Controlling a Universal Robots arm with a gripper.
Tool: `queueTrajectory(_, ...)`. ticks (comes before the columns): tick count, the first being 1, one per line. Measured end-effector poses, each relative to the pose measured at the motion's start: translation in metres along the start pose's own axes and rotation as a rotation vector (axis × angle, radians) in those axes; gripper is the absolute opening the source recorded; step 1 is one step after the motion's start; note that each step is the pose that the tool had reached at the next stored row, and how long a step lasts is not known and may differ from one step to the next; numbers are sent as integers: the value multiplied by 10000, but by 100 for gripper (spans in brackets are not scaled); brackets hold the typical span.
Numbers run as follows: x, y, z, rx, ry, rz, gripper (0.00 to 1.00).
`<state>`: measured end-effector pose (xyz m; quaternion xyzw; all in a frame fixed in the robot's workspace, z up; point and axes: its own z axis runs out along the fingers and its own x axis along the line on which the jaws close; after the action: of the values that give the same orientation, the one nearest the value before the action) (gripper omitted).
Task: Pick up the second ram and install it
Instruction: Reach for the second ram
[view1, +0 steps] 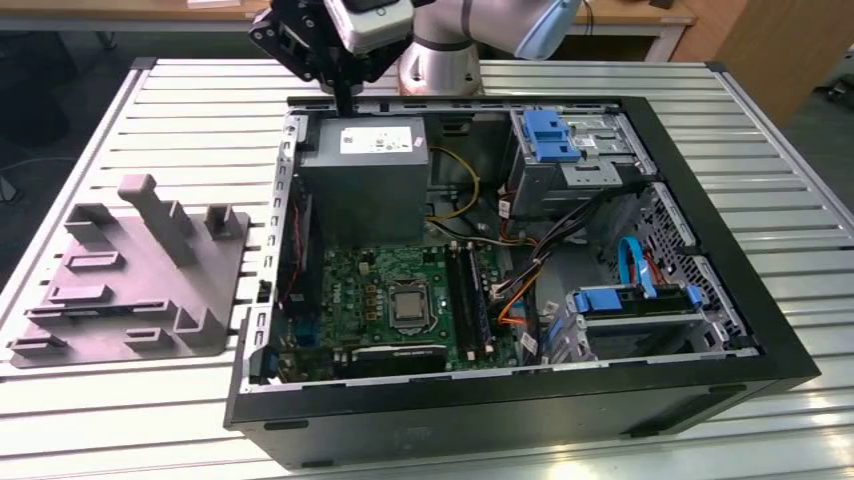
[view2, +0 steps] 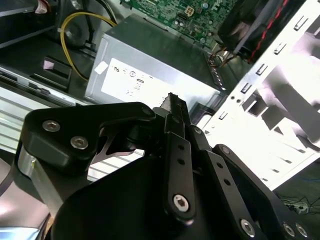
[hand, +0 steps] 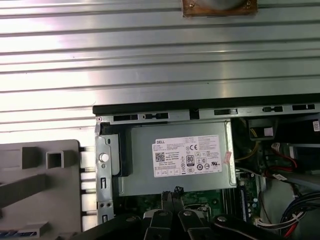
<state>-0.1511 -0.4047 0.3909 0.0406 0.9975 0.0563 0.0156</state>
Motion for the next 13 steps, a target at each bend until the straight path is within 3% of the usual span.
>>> queueTrajectory(13,299,-25,0,1,-1,0,11)
